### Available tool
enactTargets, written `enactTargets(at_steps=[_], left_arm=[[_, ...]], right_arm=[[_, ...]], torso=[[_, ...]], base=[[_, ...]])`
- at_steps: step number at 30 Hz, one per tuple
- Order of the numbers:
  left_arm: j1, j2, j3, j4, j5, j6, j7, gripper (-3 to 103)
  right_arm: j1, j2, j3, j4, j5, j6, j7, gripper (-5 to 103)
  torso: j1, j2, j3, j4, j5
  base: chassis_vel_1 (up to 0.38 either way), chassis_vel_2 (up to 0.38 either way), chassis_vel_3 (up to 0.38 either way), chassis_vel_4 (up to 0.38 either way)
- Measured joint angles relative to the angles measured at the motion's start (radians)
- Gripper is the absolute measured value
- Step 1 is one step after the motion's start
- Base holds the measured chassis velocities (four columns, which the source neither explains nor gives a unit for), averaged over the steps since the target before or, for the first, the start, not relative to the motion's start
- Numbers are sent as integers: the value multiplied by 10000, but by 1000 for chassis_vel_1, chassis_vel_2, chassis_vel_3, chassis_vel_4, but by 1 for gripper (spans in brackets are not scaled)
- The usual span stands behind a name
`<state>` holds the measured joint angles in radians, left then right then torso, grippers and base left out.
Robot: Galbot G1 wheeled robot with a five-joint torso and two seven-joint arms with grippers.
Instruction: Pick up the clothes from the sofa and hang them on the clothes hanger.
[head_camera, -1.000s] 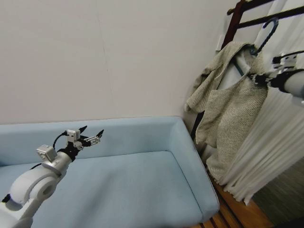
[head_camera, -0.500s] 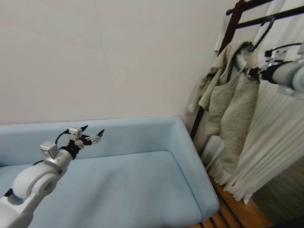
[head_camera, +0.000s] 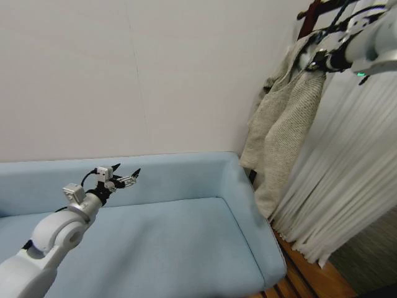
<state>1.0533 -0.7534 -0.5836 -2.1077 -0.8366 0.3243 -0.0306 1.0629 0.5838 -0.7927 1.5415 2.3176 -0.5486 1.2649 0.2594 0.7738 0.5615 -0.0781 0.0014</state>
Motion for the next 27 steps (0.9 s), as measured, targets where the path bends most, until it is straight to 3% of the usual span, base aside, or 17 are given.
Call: enactTargets(at_steps=[4,10,13,20,27], left_arm=[[-720,-236,710,336,146,-49,140,100],[-947,-458,1053,531,327,-151,271,100],[-1159,-593,1311,592,453,-164,429,100],[-1200,-1084,1443,593,1114,-115,459,100],[-849,-1411,931,539,1810,-73,413,100]], right_arm=[[1106,498,-1798,-475,221,378,472,5],[2115,1082,-3292,-1132,504,591,706,5],[3053,1836,-4192,-2013,1025,666,893,5],[3575,2973,-4938,-3267,2162,881,1219,5],[3651,3062,-5354,-3846,2883,957,1365,5]], torso=[[0,-1,0,2,1],[2,-1,1,6,4],[-1,1,-2,-1,-2],[0,-1,-1,4,-3],[-1,0,-1,1,4]], base=[[0,0,0,0],[0,0,0,0],[0,0,0,0],[0,0,0,0],[0,0,0,0]])
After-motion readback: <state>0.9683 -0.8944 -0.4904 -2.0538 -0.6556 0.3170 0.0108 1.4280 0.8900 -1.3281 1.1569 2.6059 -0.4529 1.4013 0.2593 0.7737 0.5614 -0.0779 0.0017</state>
